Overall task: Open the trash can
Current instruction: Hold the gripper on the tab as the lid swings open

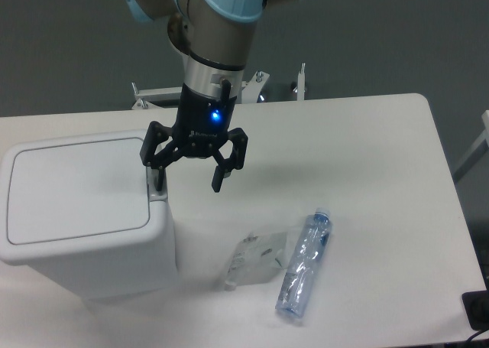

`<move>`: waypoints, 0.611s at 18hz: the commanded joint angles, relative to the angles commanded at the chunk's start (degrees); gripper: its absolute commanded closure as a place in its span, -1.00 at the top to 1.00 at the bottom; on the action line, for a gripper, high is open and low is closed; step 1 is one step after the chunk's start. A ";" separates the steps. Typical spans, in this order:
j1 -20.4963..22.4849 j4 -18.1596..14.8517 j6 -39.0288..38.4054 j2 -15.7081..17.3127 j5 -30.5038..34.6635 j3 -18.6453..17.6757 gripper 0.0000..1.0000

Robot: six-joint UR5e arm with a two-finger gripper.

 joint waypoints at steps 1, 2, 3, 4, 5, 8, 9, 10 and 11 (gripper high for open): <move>0.00 0.00 -0.09 -0.09 0.00 -0.09 1.00; 0.00 0.00 0.00 -0.18 -0.09 -0.09 1.00; 0.00 0.00 0.00 -0.26 0.00 -0.09 1.00; 0.00 0.00 -0.09 -0.26 0.00 -0.09 1.00; 0.00 0.00 -0.09 -0.26 0.00 -0.09 1.00; 0.00 0.79 -0.44 -0.18 -0.35 0.96 1.00; 0.09 0.97 -0.53 -0.09 -0.79 1.92 1.00; 0.26 0.88 -0.53 0.00 -1.14 3.41 1.00; 0.52 0.97 -0.09 0.26 -0.88 4.91 1.00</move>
